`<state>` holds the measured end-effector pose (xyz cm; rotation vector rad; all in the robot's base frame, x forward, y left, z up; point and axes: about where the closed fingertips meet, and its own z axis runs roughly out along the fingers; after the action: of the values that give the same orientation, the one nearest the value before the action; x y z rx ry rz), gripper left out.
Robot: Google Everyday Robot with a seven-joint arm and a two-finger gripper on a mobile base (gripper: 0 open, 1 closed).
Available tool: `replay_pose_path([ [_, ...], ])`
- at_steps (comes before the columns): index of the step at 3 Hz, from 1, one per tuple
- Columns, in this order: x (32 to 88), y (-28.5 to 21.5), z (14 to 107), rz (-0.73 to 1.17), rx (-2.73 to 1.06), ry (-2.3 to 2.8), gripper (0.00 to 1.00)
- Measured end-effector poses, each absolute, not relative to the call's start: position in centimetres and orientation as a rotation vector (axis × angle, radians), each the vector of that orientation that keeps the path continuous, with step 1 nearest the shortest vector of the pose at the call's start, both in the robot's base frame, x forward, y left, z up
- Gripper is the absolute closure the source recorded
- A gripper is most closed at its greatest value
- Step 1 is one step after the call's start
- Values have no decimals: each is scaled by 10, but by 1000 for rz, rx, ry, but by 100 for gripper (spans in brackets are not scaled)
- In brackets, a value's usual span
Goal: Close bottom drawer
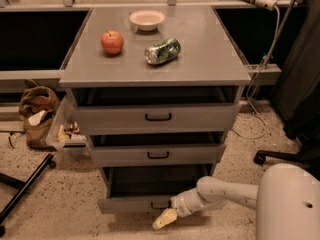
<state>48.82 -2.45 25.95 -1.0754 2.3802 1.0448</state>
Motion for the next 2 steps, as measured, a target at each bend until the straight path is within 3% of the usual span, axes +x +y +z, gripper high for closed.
replay_pose_path([
  [2,483,-39,230,1066,-1015,2435,0],
])
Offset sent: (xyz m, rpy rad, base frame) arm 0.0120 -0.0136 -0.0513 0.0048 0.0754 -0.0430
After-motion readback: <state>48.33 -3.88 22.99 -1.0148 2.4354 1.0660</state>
